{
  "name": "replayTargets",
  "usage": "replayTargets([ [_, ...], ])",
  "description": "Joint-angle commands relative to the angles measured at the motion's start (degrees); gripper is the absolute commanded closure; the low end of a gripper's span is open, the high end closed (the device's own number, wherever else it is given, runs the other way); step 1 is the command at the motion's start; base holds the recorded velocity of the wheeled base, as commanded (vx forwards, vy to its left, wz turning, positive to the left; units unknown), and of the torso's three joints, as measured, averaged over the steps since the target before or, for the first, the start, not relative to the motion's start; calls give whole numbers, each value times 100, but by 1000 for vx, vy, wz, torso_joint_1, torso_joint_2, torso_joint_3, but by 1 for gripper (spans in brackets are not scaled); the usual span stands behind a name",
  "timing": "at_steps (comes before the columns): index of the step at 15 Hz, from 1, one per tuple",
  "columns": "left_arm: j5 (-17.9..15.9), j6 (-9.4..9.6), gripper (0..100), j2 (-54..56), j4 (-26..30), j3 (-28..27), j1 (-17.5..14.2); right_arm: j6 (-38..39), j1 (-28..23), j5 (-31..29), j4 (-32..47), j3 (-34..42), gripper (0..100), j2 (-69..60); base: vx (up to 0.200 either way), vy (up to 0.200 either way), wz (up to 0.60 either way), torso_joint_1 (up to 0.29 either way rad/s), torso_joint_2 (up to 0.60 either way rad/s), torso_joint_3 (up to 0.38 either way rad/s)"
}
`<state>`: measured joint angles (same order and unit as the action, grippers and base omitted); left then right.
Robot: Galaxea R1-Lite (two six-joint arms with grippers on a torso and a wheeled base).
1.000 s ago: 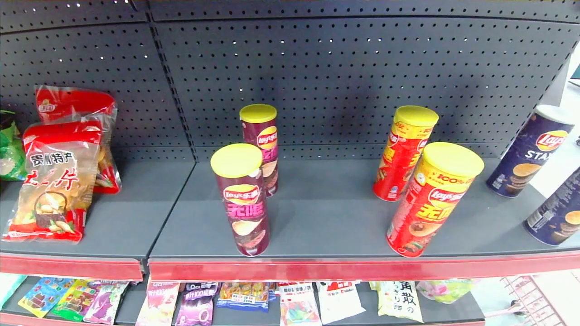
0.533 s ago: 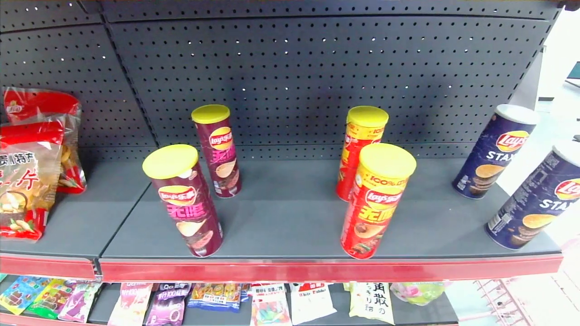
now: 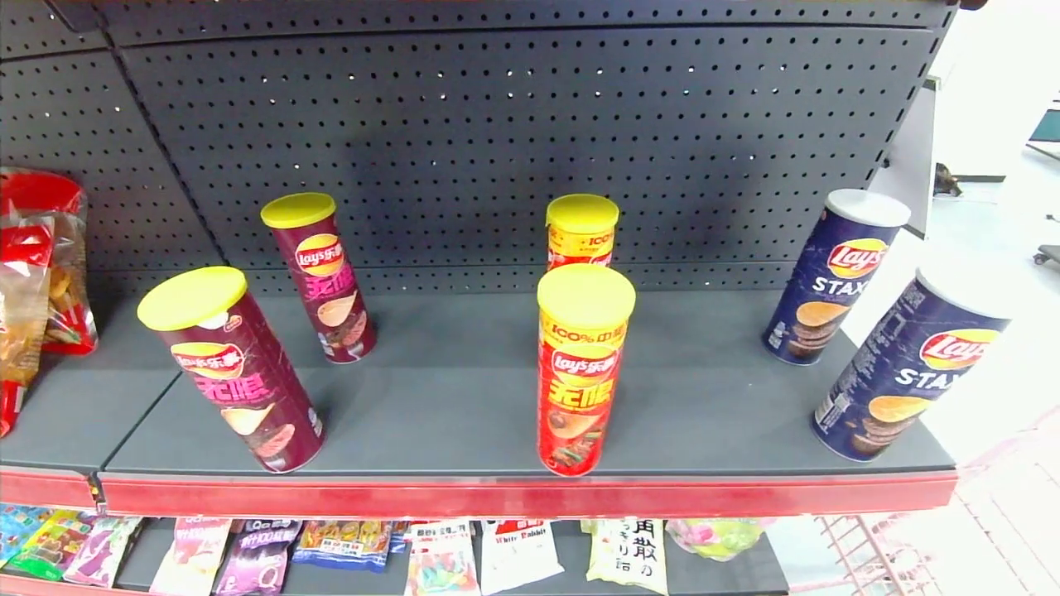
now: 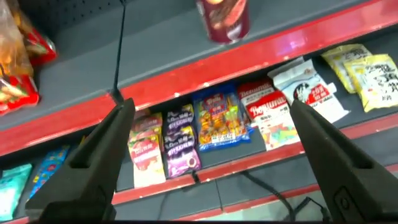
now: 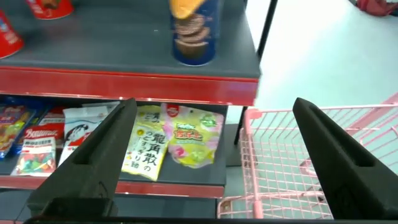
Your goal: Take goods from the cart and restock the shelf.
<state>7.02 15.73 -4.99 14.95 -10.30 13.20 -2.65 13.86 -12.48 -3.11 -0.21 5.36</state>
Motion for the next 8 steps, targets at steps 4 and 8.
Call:
replayTargets([
  [4,10,-43,0,-20,-27,19,-2,1,3,-26,-6,12,0,9,0,0,0,0,0,0],
  [8,62,-70,0,-20,-167,160,-2,-8,3,-17,-6,12,0,9,0,0,0,0,0,0],
])
